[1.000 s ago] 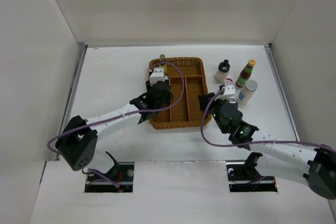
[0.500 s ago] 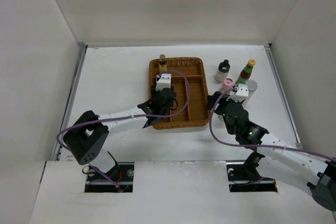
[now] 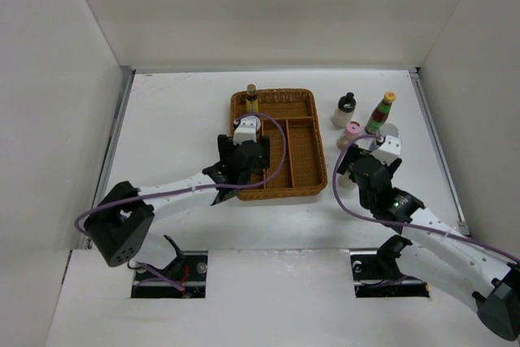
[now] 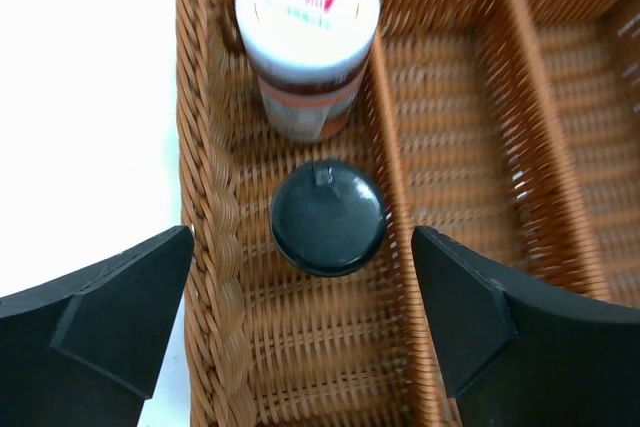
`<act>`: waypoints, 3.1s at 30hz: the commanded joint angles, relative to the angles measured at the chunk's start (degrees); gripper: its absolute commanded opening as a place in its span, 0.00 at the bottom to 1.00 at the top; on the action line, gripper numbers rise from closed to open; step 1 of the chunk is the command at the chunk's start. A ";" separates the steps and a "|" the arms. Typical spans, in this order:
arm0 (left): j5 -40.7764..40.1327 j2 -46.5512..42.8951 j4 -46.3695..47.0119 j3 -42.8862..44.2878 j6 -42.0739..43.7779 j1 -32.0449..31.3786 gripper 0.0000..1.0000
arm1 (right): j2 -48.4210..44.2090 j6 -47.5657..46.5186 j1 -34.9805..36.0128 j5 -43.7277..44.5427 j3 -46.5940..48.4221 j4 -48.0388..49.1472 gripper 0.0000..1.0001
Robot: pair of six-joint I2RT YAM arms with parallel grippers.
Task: Organize the condiment bottles
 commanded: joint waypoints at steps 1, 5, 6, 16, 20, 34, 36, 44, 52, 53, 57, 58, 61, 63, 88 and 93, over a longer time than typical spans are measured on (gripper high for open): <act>0.59 -4.56 3.02 -0.08 0.06 0.35 0.95 | 0.49 1.43 -1.17 0.13 2.86 -3.13 1.00; 2.70 -8.69 3.37 0.19 0.06 1.31 0.99 | 3.73 1.43 -3.63 -3.30 3.04 -1.20 1.00; 3.49 -9.65 3.55 0.28 -0.03 1.75 0.99 | 4.18 1.34 -4.07 -3.74 3.13 -0.67 1.00; 6.66 -23.01 10.22 -3.93 -2.04 7.37 1.00 | 4.89 -0.24 -4.96 -4.10 4.00 1.71 0.56; 6.84 -26.62 13.56 -9.03 -5.82 12.11 0.99 | 0.41 -0.94 -2.77 -0.24 7.51 -1.45 0.51; 11.32 -28.74 25.78 -24.15 -15.49 24.96 1.00 | 24.19 -11.84 1.03 -15.59 33.43 20.23 0.51; 11.23 -28.21 27.19 -25.12 -15.67 25.05 1.00 | 30.87 -12.10 -0.20 -18.67 38.09 22.79 0.51; 11.32 -26.19 27.98 -25.65 -16.11 25.31 1.00 | 57.33 -12.90 -2.84 -24.48 60.41 23.68 0.52; 11.76 -24.78 28.51 -25.48 -16.11 25.13 1.00 | 70.35 -12.90 -3.02 -25.19 71.50 19.38 0.57; 12.02 -24.69 28.60 -25.48 -16.11 25.31 1.00 | 71.15 -12.90 -3.02 -25.02 71.85 18.76 0.57; 12.37 -24.52 29.04 -25.48 -16.20 25.40 1.00 | 73.44 -13.16 -3.46 -24.75 71.95 17.01 0.60; 12.37 -24.34 29.04 -25.48 -16.29 25.40 1.00 | 73.79 -13.16 -3.46 -24.75 71.77 16.65 0.60; 12.55 -24.08 29.12 -25.39 -16.29 25.40 1.00 | 74.75 -13.33 -3.55 -24.66 71.15 16.47 0.62; 12.64 -23.90 29.21 -25.39 -16.29 25.40 1.00 | 75.02 -13.60 -3.55 -24.40 70.98 16.30 0.65; 14.04 -21.26 29.13 -23.72 -16.20 24.78 0.99 | 54.45 -13.86 -22.44 -17.89 48.04 10.24 0.90; 14.13 -21.53 29.65 -23.89 -16.11 24.70 0.90 | 57.09 -14.04 -23.59 -20.35 49.70 8.04 0.93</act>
